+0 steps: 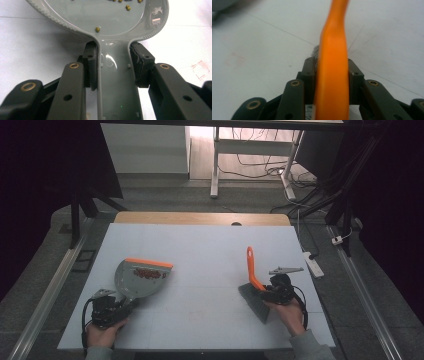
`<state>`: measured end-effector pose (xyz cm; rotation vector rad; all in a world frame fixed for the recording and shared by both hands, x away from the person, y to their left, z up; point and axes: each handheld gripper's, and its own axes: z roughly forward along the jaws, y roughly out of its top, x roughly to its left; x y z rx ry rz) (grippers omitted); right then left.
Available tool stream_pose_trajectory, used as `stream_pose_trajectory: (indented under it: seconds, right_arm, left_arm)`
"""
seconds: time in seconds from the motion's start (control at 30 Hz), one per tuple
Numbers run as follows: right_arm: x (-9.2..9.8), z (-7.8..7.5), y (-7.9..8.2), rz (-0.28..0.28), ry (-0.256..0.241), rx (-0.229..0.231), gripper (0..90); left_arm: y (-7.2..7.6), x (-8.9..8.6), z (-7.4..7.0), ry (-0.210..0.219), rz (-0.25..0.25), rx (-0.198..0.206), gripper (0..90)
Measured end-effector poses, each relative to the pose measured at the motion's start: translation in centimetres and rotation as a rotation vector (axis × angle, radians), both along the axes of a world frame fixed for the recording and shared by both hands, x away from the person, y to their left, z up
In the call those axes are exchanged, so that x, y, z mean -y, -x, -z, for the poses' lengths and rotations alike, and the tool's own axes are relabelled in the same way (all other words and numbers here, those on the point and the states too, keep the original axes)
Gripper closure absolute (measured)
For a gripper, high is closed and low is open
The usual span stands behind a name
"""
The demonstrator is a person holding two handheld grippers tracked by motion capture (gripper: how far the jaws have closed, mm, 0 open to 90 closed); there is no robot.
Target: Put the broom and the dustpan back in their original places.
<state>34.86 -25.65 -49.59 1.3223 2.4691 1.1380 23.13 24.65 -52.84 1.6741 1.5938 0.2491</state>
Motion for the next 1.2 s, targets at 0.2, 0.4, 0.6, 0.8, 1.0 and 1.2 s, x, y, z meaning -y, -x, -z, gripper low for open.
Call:
stream_pose_trajectory:
  seconds: [0.2,0.4,0.6,0.8,1.0,1.2]
  right_arm:
    - [0.2,0.3,-0.5,0.014,0.049,0.027,57.8]
    - [0.3,0.8,-1.0,0.017,0.082,0.021,50.4]
    - [0.3,1.2,-1.4,0.037,0.184,0.046,43.8]
    - [0.3,1.1,-1.5,0.026,0.18,0.062,44.0]
    - [0.3,0.9,-1.3,0.025,0.174,0.083,43.6]
    - [0.5,0.6,-1.2,0.025,0.163,0.089,43.4]
  left_arm:
    - [0.0,0.2,0.2,-0.005,-0.007,-0.009,61.7]
    - [0.2,0.3,0.3,-0.005,-0.028,-0.012,61.7]
    - [0.1,0.7,0.6,-0.008,-0.025,-0.033,61.6]
    - [0.0,1.3,0.9,-0.031,-0.028,-0.046,61.4]
    - [-0.1,1.3,1.0,-0.023,-0.023,-0.051,61.2]
    - [0.0,1.1,0.8,-0.02,-0.021,-0.035,50.5]
